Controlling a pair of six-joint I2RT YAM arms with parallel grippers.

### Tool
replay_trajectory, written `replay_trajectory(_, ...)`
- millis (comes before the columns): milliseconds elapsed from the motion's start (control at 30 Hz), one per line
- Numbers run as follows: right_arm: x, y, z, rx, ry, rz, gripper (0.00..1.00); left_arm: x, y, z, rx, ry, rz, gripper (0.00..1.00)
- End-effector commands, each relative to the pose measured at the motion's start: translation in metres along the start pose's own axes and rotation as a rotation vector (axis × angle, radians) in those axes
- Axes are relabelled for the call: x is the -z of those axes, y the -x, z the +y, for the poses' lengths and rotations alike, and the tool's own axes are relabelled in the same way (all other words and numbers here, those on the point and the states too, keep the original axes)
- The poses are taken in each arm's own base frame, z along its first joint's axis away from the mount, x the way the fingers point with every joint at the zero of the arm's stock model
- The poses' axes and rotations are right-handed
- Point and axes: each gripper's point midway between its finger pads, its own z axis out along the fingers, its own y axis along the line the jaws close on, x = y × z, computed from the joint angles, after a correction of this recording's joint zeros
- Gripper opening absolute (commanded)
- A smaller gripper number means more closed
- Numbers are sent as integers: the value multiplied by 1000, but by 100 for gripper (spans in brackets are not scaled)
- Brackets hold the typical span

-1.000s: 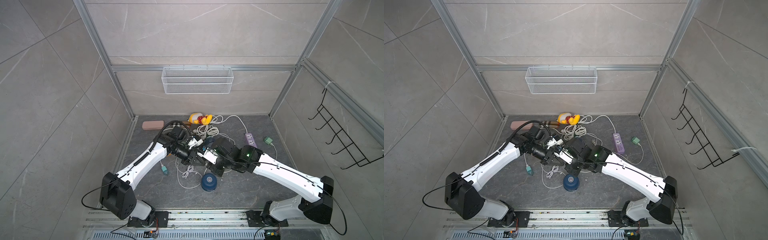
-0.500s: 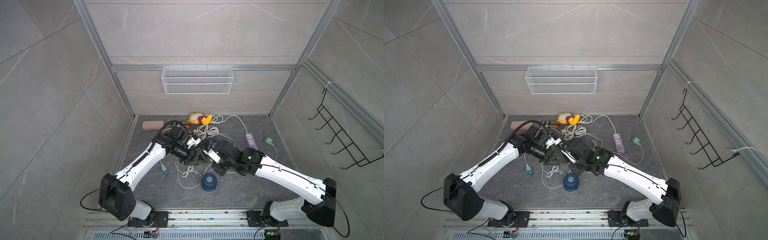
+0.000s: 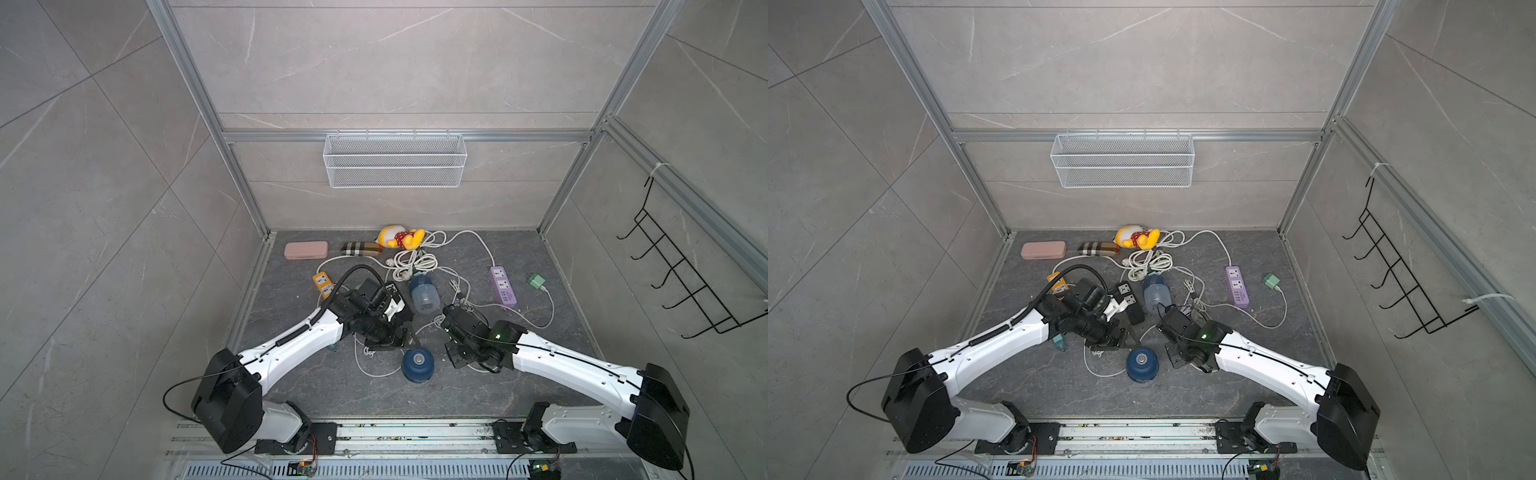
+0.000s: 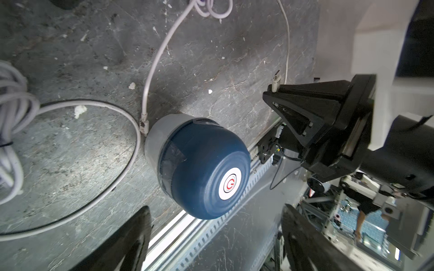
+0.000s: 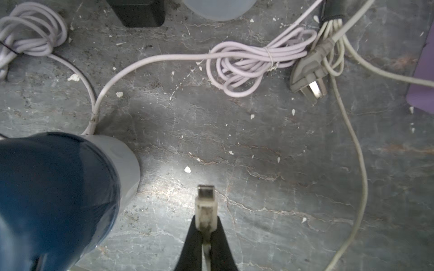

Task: Charge the cordless meat grinders
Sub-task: Pick up the charging cable from the center of the board, then adjust the cordless meat grinder at the center of the board.

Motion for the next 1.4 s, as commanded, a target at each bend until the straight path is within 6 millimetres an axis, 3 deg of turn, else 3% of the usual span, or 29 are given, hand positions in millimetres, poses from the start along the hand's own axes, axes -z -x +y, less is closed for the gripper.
replay_trajectory(0,-4,5,5,-105,26,-25,0,11,10,2,-6,69,-158,99)
replay_trajectory(200,-6,5,10,-124,62,-41,0,4,-12,2,-1,133,-192,99)
replay_trajectory(400,-6,5,14,-114,80,-35,0,-7,-15,0,17,126,-216,99)
replay_trajectory(767,1,-3,3,-125,60,-57,0,-23,7,-34,-12,20,-222,99)
replay_trajectory(1233,9,-15,-17,-139,-2,-77,0,-57,29,-99,-50,-231,-110,99)
replay_trajectory(1367,11,-18,-18,-158,7,-81,0,-63,37,-105,-47,-252,-112,98)
